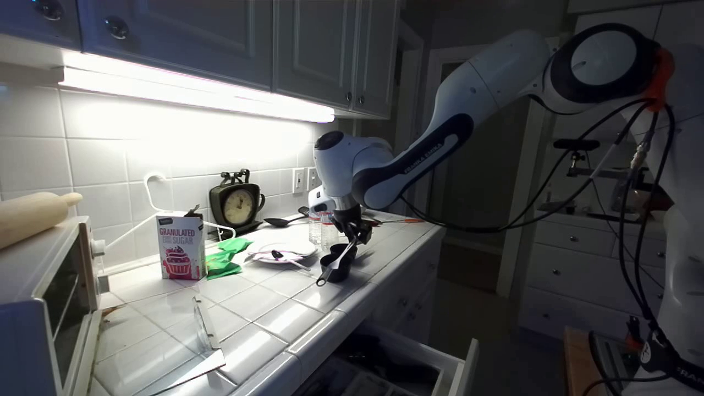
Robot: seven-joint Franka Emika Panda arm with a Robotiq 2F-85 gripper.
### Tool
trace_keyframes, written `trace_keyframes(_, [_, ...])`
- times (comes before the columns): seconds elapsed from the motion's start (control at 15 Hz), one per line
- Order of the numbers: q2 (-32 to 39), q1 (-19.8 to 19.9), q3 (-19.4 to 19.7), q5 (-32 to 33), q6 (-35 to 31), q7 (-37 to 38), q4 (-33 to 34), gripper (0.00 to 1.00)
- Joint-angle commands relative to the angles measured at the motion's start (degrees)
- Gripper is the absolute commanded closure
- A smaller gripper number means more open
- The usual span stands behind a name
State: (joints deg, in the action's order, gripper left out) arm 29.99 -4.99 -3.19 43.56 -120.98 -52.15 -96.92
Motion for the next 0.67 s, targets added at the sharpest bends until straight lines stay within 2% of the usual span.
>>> trace_keyframes(0.0, [0.4,0.6,-0.8,-2.0,1.1,-0.8,1.5,0.96])
trace_keyframes(0.6, [-0.5,1.6,-1.1,-5.5,0.4,-1.6,0.8,0.96])
